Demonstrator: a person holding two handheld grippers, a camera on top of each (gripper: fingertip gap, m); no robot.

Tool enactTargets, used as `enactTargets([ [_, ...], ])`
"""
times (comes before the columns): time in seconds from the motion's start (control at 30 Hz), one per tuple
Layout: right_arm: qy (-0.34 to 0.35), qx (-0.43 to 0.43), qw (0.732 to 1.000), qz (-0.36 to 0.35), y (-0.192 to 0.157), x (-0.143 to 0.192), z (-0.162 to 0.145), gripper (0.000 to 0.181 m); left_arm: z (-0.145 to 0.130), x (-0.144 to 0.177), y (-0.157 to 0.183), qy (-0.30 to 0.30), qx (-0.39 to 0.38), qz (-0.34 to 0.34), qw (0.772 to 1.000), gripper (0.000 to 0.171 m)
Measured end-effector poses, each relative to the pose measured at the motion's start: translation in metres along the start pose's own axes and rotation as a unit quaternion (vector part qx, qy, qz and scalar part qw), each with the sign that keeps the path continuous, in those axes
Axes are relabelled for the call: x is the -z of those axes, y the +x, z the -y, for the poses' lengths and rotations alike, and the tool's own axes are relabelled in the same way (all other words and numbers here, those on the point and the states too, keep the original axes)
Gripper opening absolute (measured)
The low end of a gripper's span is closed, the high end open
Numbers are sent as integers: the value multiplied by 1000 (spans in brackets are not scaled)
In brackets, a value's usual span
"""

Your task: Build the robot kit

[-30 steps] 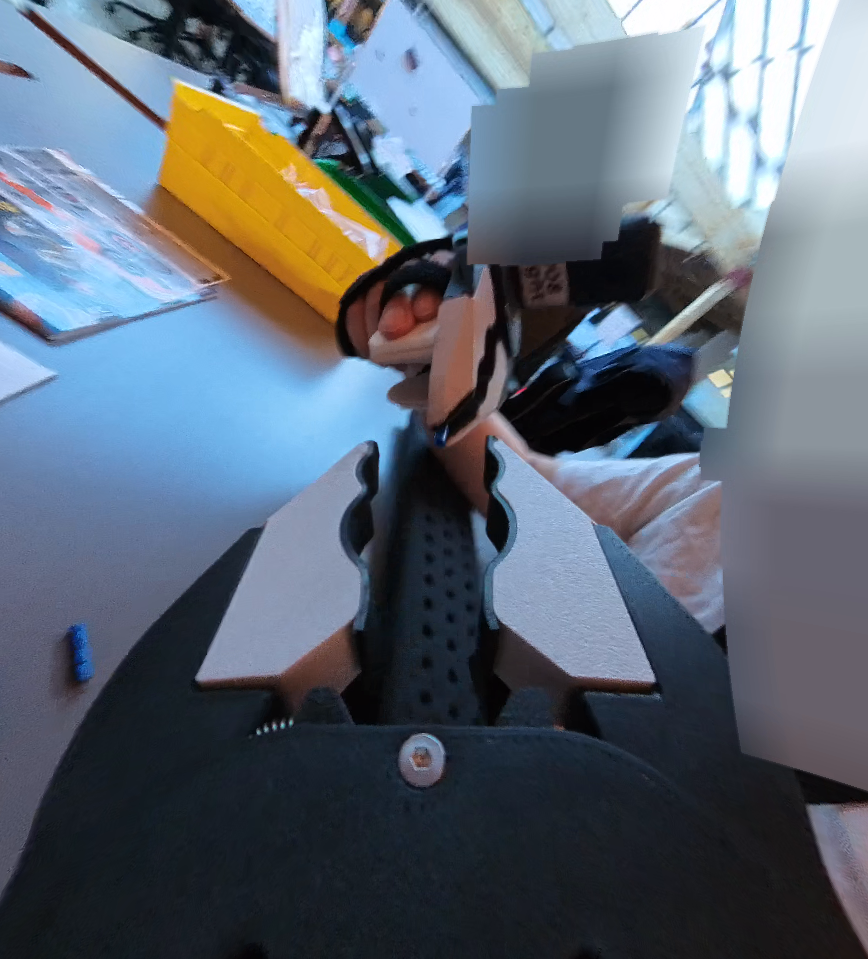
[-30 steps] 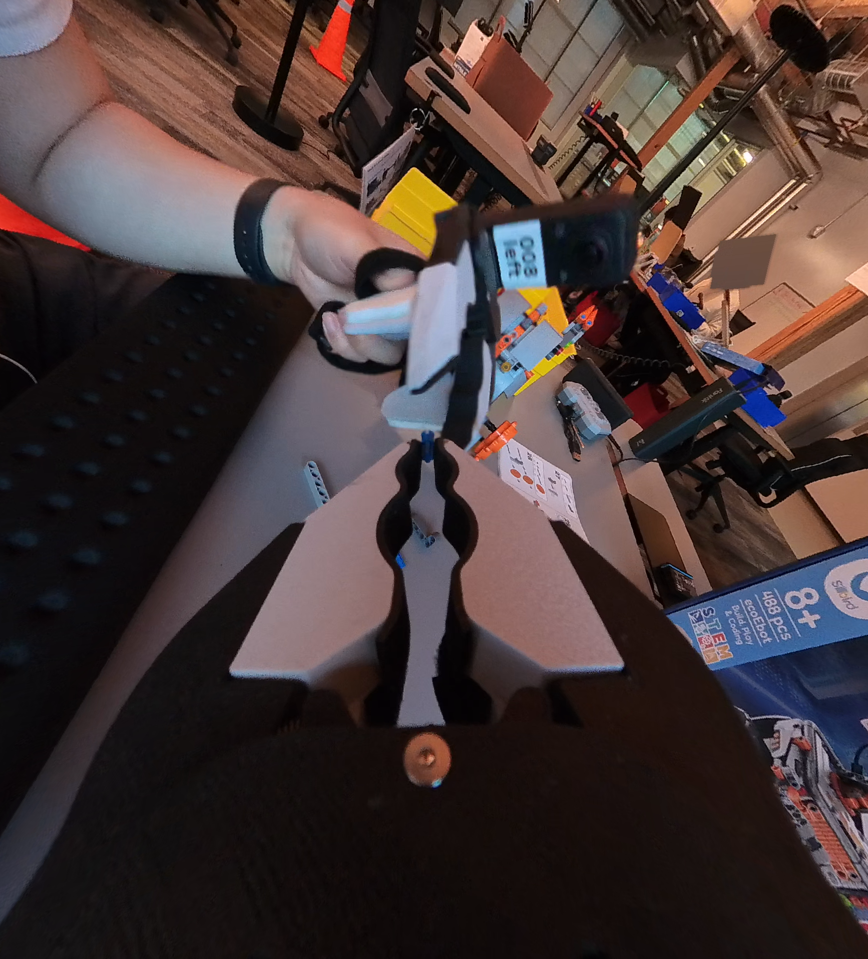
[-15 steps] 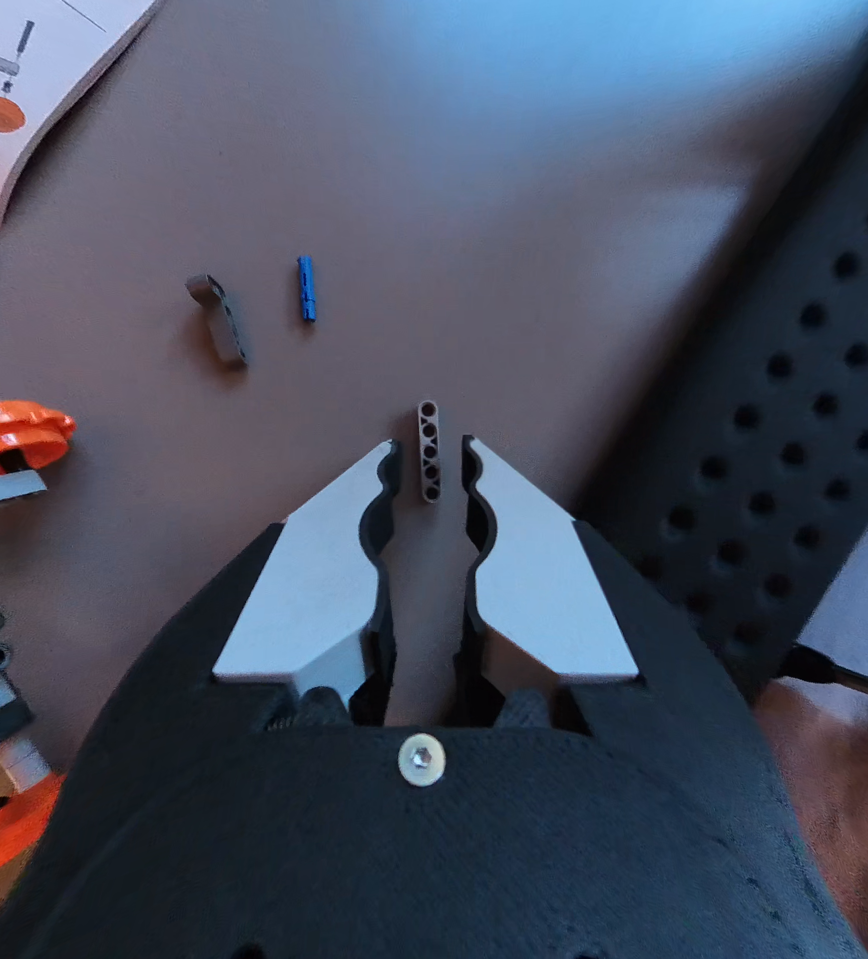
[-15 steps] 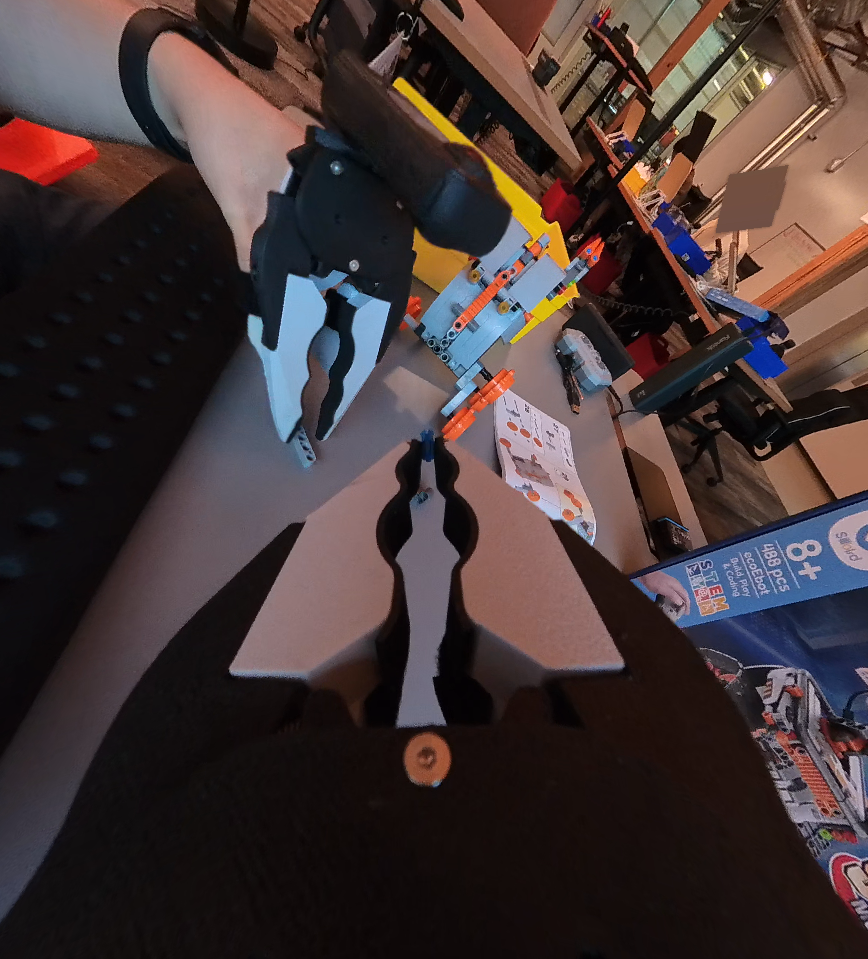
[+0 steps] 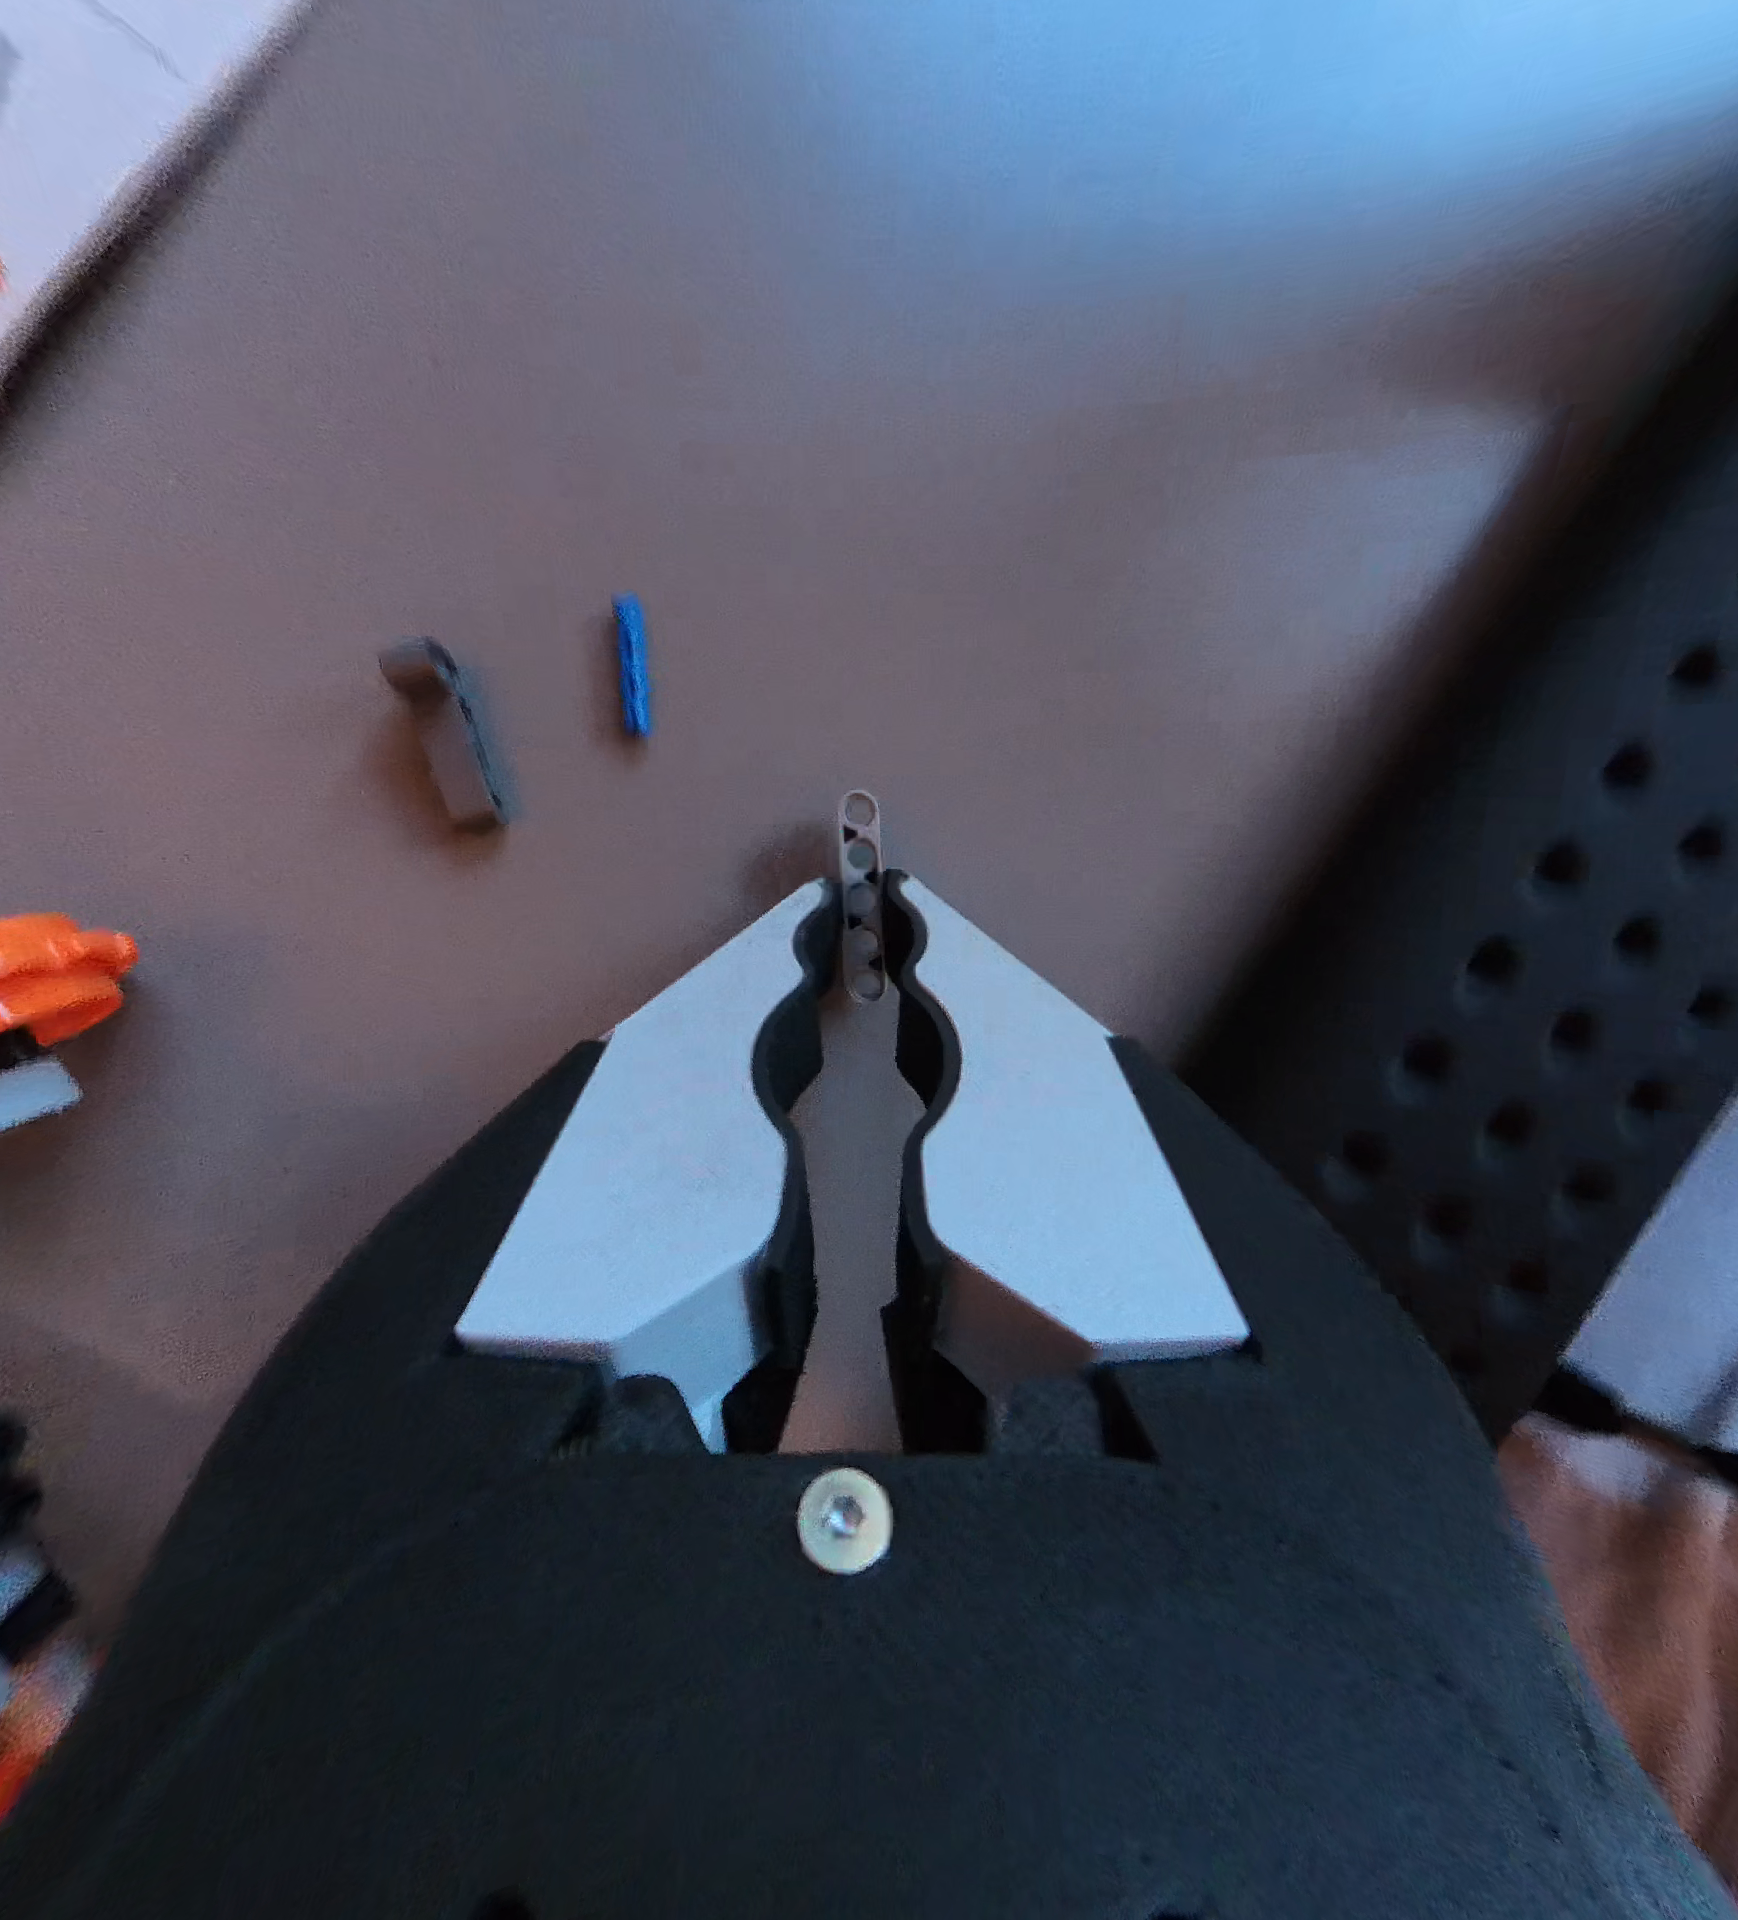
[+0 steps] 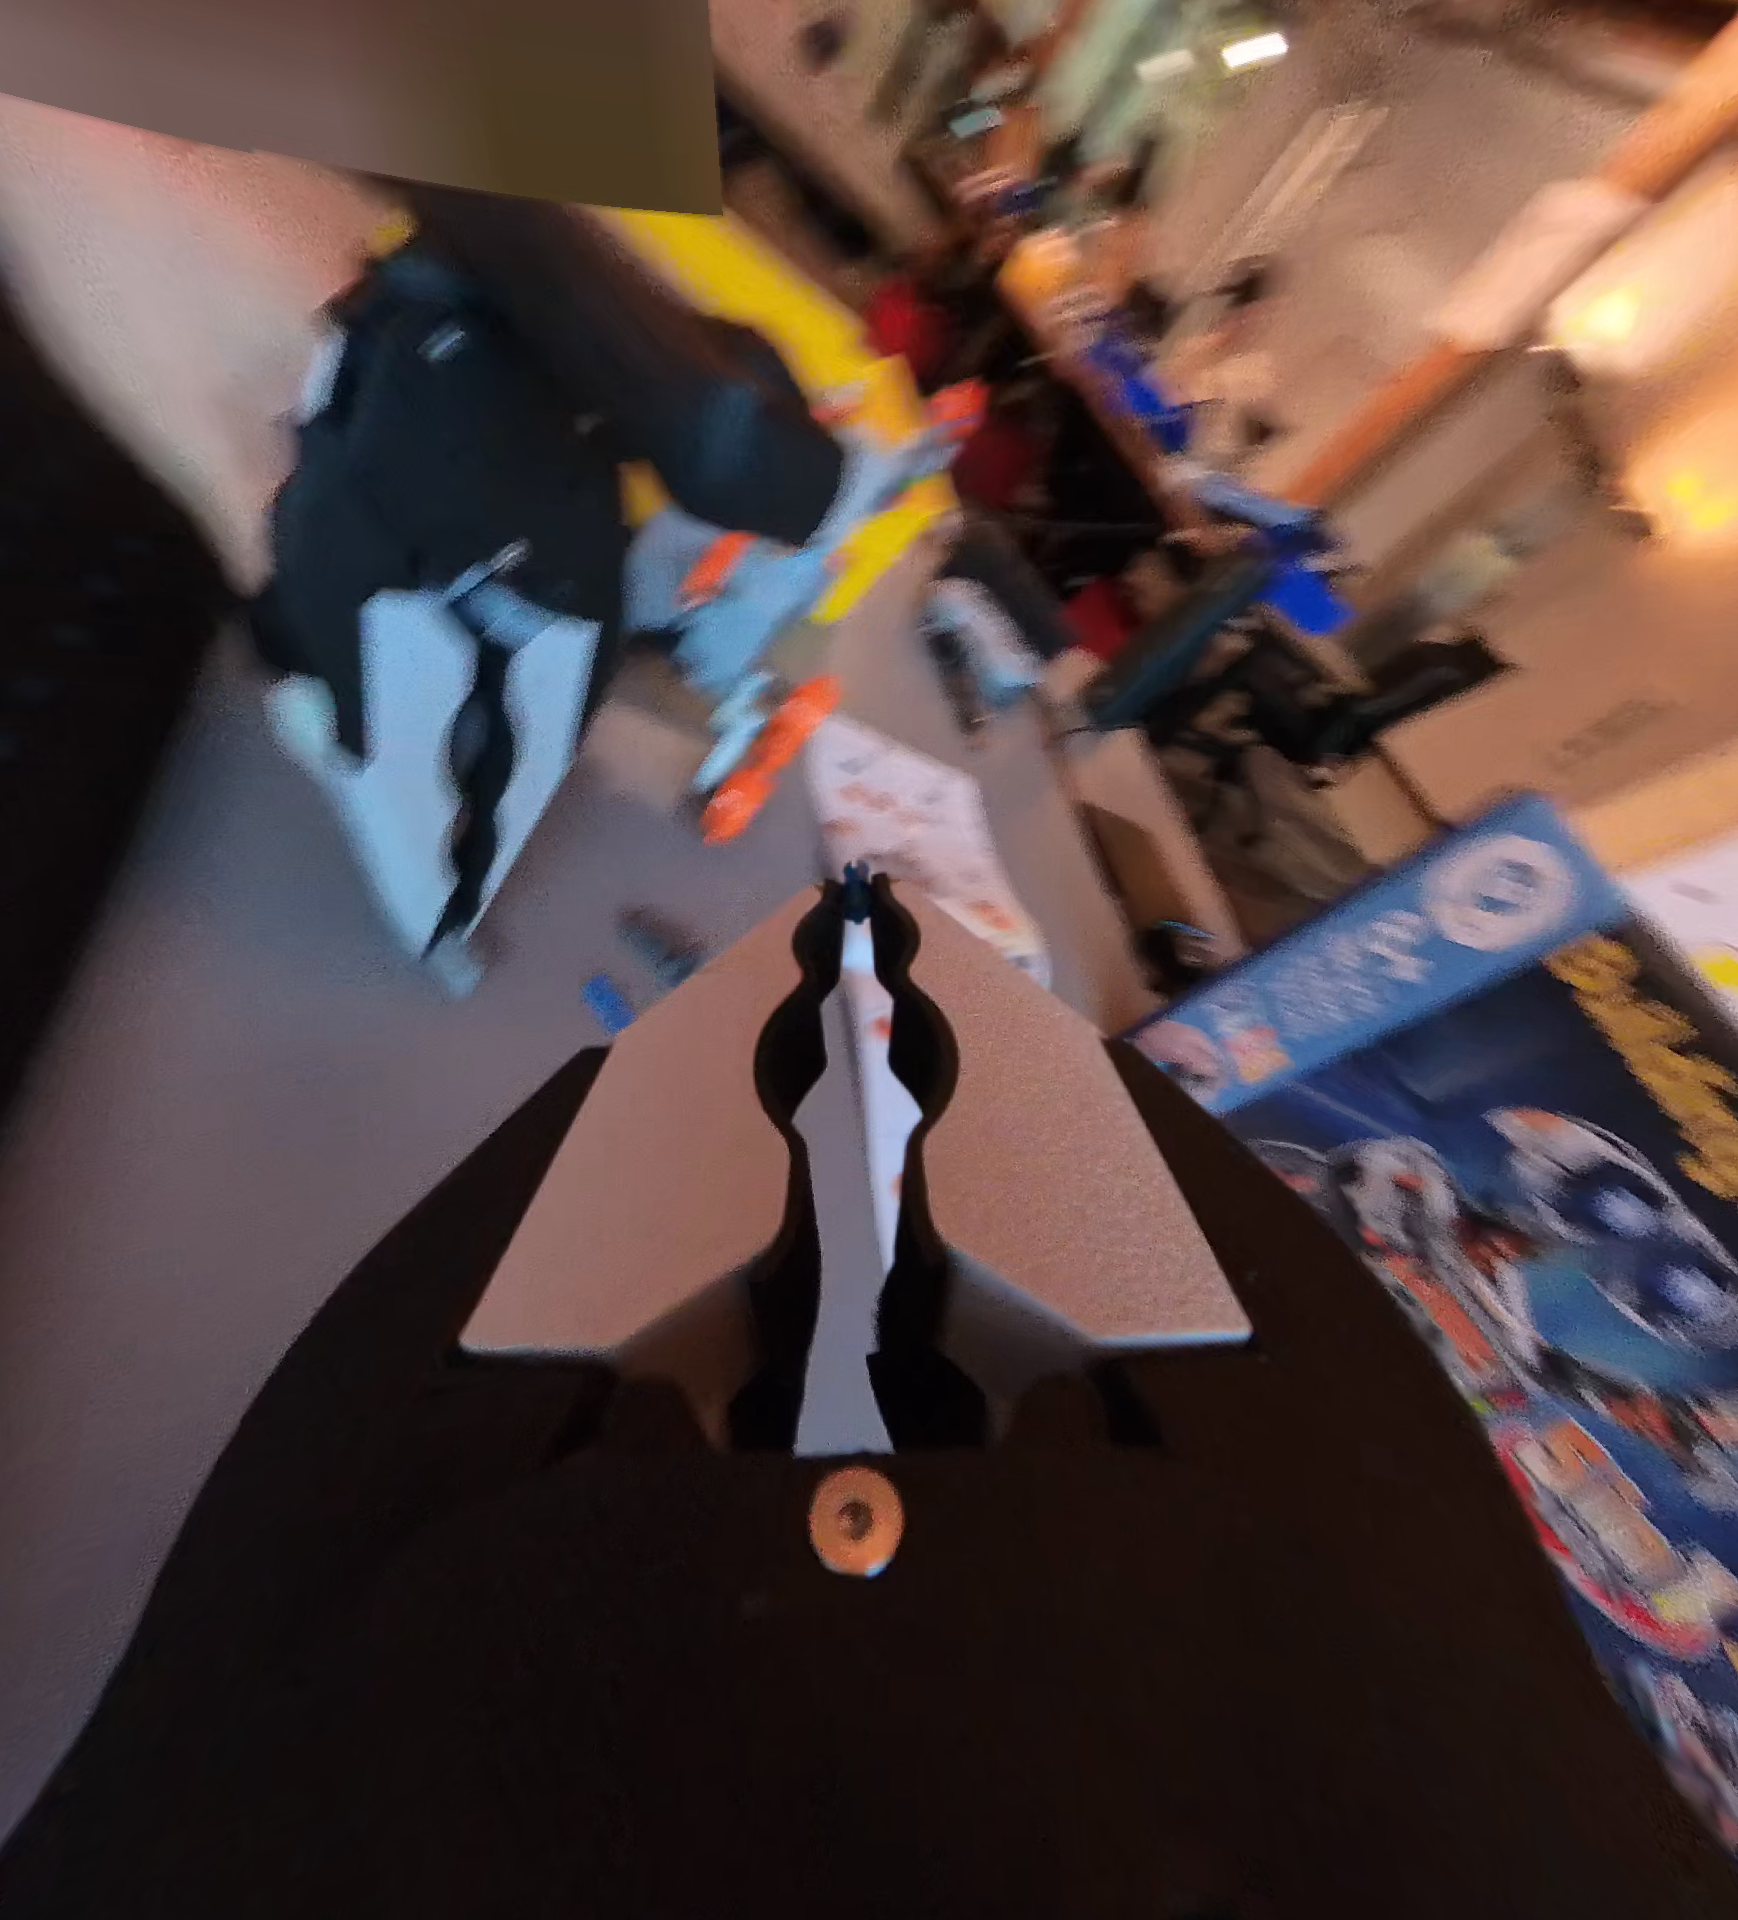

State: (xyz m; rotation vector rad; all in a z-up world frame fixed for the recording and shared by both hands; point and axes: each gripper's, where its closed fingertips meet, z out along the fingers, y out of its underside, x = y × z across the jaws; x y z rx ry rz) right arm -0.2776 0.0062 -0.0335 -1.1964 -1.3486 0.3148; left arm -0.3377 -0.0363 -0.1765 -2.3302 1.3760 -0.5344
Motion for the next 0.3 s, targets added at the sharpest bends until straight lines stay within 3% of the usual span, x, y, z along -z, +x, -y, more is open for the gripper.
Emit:
enactTargets([
  [0.07,88,-54,992,-68,28,17,27,4,47,18,18,122,63,-113,984,5],
  [0.1,125,-66,986,-93,37,27,38,4,74,37,31,189,94,-196,958,5],
  [0.17,145,-42,979,-137,48,42,46,4,115,83,48,298,133,-345,880,5],
  [0.2,145,-20,977,-154,50,46,48,4,127,99,47,331,144,-385,849,5],
  [0.3,155,3,978,-142,43,51,59,4,140,121,45,391,144,-435,798,5],
])
